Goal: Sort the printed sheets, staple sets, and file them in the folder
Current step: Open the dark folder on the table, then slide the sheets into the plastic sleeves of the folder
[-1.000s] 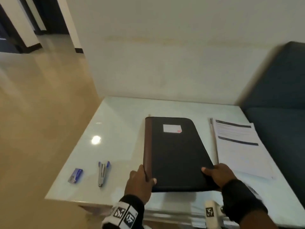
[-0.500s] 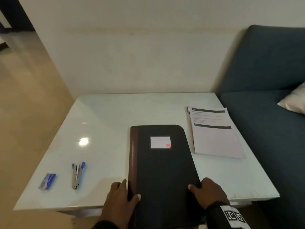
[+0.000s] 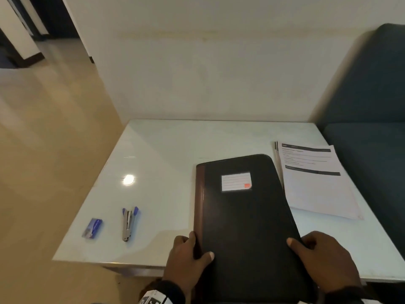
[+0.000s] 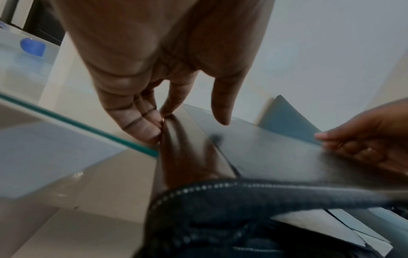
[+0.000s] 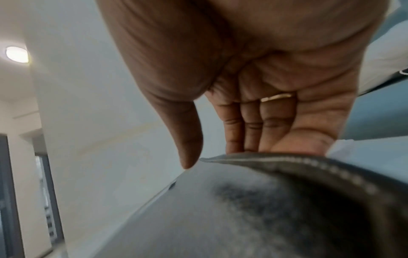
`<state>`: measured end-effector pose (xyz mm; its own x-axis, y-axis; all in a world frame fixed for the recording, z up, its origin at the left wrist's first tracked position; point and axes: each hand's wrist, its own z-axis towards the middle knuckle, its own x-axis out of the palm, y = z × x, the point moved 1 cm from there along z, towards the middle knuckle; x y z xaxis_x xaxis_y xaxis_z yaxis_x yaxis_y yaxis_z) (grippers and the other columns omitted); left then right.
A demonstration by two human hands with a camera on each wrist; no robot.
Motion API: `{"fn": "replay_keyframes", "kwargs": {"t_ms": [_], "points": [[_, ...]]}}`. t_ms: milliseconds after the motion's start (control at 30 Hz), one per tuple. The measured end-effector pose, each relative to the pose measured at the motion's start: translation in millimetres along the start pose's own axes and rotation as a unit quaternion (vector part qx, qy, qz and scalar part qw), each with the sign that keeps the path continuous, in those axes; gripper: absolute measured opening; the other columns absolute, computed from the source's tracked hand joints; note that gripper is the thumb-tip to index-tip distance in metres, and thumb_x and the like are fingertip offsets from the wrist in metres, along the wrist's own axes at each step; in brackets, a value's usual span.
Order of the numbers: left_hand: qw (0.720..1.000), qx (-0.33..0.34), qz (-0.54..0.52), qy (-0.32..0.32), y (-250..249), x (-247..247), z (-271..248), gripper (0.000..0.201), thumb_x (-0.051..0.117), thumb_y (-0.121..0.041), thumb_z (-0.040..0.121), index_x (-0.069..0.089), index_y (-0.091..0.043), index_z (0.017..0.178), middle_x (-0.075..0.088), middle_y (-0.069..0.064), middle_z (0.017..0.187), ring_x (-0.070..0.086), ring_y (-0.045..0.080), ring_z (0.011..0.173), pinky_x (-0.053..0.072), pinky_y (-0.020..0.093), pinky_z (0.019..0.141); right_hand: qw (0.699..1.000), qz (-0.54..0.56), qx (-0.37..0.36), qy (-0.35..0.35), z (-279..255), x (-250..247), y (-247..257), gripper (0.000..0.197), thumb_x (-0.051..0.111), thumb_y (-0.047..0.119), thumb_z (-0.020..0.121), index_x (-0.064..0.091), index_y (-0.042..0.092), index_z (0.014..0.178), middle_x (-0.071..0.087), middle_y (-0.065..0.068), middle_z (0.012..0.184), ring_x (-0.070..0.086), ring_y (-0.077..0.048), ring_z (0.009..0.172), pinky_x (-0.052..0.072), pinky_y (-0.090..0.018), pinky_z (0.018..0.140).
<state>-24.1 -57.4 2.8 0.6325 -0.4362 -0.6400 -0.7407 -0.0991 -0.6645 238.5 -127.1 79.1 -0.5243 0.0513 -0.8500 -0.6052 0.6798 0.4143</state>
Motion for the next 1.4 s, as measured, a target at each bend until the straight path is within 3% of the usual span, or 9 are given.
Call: {"fn": "replay_keyframes", "kwargs": {"t_ms": [267,367,467,633,767,967,1133,1233,1400], "points": [[0.999,0.013,-0.035,0.038,0,-23,-4,0.036,0.061,-0.036,0.089,0.045,-0.040,0.121,0.047,-0.008,0.117,0.055,0.011,0.105,0.043,0.024,0.096,0.971,0.181,-0.152,-0.028,-36,-28,43,0.013,0.070,0.034,0.084,0.062,0.031,0.094,0.068,0.013,0.086,0.065,-0.007,0.083,0.055,-0.034,0.076],[0.997,-0.001,-0.038,0.066,-6,-27,-10,0.052,0.063,-0.040,0.088,0.042,-0.032,0.135,0.045,-0.007,0.126,0.056,0.011,0.107,0.041,0.022,0.094,0.974,0.165,-0.156,-0.023,-39,-21,47,0.018,0.067,0.030,0.088,0.056,0.029,0.102,0.059,0.019,0.088,0.059,-0.004,0.085,0.046,-0.025,0.079],[0.995,0.011,-0.036,0.092,-17,-28,-18,0.051,0.063,-0.044,0.087,0.042,-0.034,0.132,0.043,-0.013,0.116,0.049,0.010,0.108,0.038,0.022,0.094,0.969,0.215,-0.122,0.016,-35,-23,35,0.025,0.066,0.028,0.090,0.061,0.023,0.113,0.067,0.011,0.100,0.064,-0.010,0.095,0.054,-0.038,0.090],[0.965,0.011,-0.225,0.135,-58,-62,-39,0.052,0.062,-0.067,0.072,0.064,-0.034,0.113,0.070,-0.009,0.108,0.065,0.013,0.104,0.055,0.047,0.088,0.870,0.404,-0.216,0.183,-66,-42,58,0.028,0.053,0.025,0.096,0.066,0.030,0.120,0.074,0.005,0.106,0.070,-0.015,0.099,0.056,-0.040,0.087],[0.939,0.037,-0.303,0.157,-82,-125,-67,0.045,0.059,-0.063,0.081,0.064,-0.039,0.118,0.068,-0.011,0.118,0.064,0.018,0.111,0.058,0.045,0.075,0.840,0.359,-0.327,0.243,-99,-9,101,0.034,0.049,0.036,0.099,0.054,0.049,0.130,0.065,0.021,0.122,0.059,0.000,0.114,0.052,-0.031,0.094],[0.975,0.015,-0.198,0.100,-49,-189,-77,0.041,0.063,-0.008,0.088,0.057,-0.032,0.122,0.072,0.006,0.107,0.070,0.026,0.096,0.058,0.046,0.076,0.825,0.239,-0.392,0.330,-120,58,133,0.048,0.048,0.048,0.096,0.023,0.073,0.129,0.022,0.036,0.150,0.026,0.009,0.139,0.023,-0.020,0.117],[0.968,-0.067,-0.235,0.064,21,-214,-64,0.047,0.062,0.005,0.081,0.056,-0.015,0.124,0.070,0.012,0.114,0.066,0.033,0.105,0.048,0.057,0.096,0.866,0.116,-0.369,0.317,-93,82,111,0.054,0.046,0.060,0.091,0.024,0.058,0.140,0.023,0.026,0.154,0.021,0.008,0.141,0.017,-0.015,0.117],[0.957,-0.131,-0.259,0.013,63,-215,-47,0.038,0.050,0.016,0.084,0.059,-0.001,0.117,0.070,0.021,0.106,0.067,0.040,0.096,0.049,0.052,0.092,0.917,0.012,-0.291,0.272,-65,90,83,0.091,0.021,0.083,0.067,0.020,0.044,0.149,0.014,0.018,0.159,0.010,-0.006,0.148,0.012,-0.021,0.117],[0.963,-0.224,-0.152,-0.017,101,-214,-18,0.021,0.061,0.003,0.088,0.058,-0.009,0.106,0.068,0.016,0.097,0.065,0.034,0.088,0.053,0.043,0.074,0.937,-0.150,-0.205,0.239,-28,97,44,0.064,0.039,0.054,0.097,0.017,0.032,0.153,0.010,0.006,0.163,0.012,-0.019,0.149,0.018,-0.034,0.118]]}}
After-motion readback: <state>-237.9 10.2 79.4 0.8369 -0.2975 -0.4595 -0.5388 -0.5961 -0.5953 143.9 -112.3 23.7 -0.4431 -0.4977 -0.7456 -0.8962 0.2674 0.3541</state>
